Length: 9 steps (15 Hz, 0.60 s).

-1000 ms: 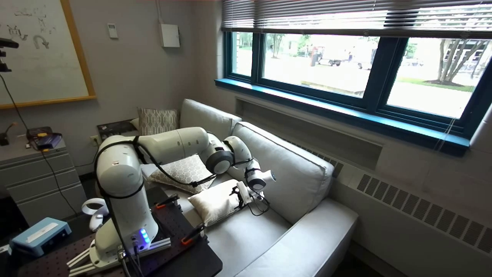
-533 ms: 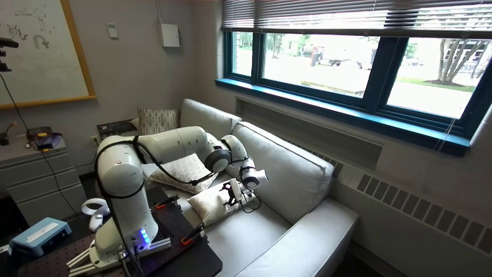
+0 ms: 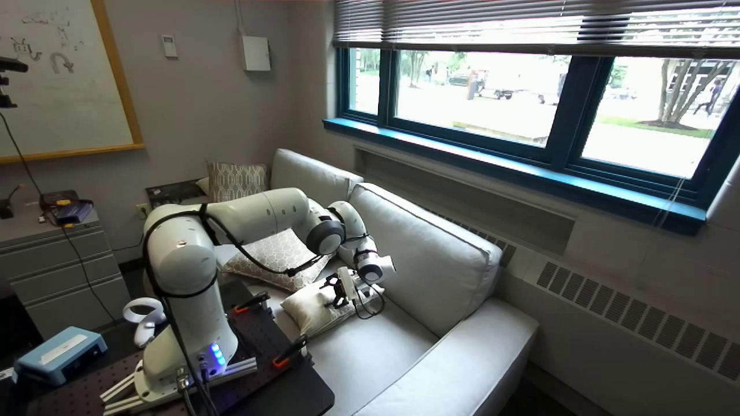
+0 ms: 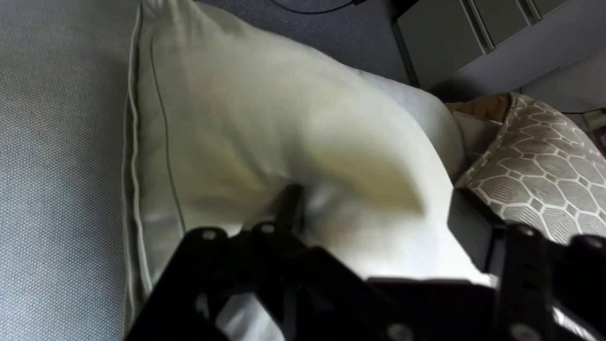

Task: Place the small pillow against the right armrest of the sofa, place the pillow in the middle of the sofa in front of the small pillow on the right

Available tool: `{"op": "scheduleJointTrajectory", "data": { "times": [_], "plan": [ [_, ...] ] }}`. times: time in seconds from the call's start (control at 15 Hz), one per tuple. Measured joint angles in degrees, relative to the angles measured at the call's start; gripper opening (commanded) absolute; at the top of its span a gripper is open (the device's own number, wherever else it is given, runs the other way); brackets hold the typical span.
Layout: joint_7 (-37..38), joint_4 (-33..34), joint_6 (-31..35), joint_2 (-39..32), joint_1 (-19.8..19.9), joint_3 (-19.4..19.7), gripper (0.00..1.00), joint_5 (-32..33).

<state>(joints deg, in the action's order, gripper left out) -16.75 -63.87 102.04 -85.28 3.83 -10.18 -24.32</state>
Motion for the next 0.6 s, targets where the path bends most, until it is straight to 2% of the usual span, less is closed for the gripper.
{"op": "scheduleJointTrajectory", "data": {
  "times": [0.4,0.47,0.6],
  "plan": [
    [3.1,0.2,0.4,0.3,-1.7,0.0,0.06,0.7],
    [3.6,0.3,0.6,0.4,-2.0,0.1,0.02,0.7],
    [4.6,0.4,1.1,0.5,-2.4,0.1,0.0,0.9]
  ]
}}
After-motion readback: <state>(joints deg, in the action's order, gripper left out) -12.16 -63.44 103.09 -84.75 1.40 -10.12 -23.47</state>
